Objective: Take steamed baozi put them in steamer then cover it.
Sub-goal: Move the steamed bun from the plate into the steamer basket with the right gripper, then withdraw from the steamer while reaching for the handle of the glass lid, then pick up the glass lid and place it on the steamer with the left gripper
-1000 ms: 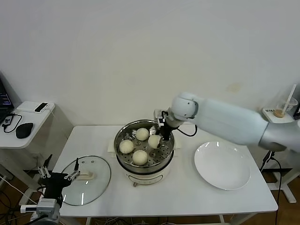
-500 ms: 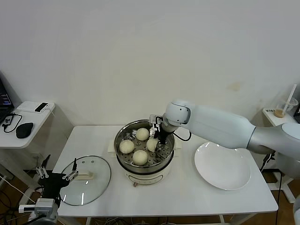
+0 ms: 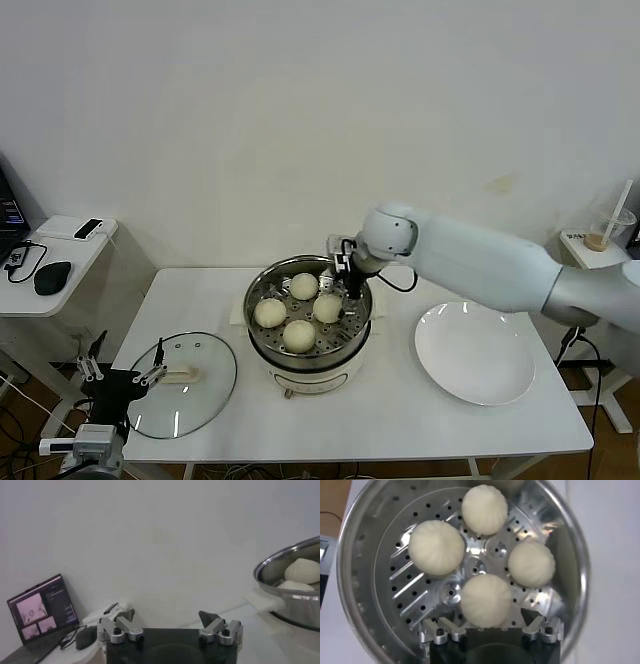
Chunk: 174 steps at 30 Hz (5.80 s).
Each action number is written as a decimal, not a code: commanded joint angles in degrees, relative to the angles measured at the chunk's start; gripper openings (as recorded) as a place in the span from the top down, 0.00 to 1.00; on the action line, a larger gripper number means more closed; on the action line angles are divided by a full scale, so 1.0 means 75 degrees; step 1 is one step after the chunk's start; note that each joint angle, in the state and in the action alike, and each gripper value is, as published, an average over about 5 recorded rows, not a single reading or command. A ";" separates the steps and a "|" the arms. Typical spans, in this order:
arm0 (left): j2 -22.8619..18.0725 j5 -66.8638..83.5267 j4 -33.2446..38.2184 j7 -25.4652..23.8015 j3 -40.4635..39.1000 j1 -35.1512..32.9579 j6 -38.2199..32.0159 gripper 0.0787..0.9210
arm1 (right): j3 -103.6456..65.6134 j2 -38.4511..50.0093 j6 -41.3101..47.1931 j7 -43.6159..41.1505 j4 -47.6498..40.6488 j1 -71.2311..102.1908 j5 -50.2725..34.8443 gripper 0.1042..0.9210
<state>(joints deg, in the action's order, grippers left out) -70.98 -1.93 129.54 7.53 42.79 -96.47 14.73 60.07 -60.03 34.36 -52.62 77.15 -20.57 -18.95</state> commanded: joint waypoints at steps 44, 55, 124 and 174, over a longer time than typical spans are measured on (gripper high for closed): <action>0.0172 -0.8420 -0.3171 0.0217 0.0453 -0.0322 -0.2983 0.12 | -1.5262 -0.2394 -0.5801 0.5626 0.5157 1.5252 0.0980 0.12; 0.0306 -0.9326 -0.4223 0.0497 0.0064 0.0530 -0.3105 0.12 | -1.5334 -0.2555 -0.5756 0.5701 0.5345 1.5534 0.0885 0.12; 0.0722 -0.8701 -0.4869 0.1037 -0.0678 0.2319 -0.2538 0.92 | -1.5065 -0.2907 -0.5470 0.5461 0.6120 1.6021 0.0767 0.12; -0.0334 -0.9966 -0.3268 -0.3086 -0.5098 0.6389 0.1237 0.92 | -1.4139 -0.3391 -0.5414 0.5288 0.6183 1.6037 0.3642 0.12</action>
<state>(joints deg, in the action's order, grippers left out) -62.15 -64.64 110.17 -8.80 13.63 -57.80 20.26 -46.68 -84.85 -6.20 -13.08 124.52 100.16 4.10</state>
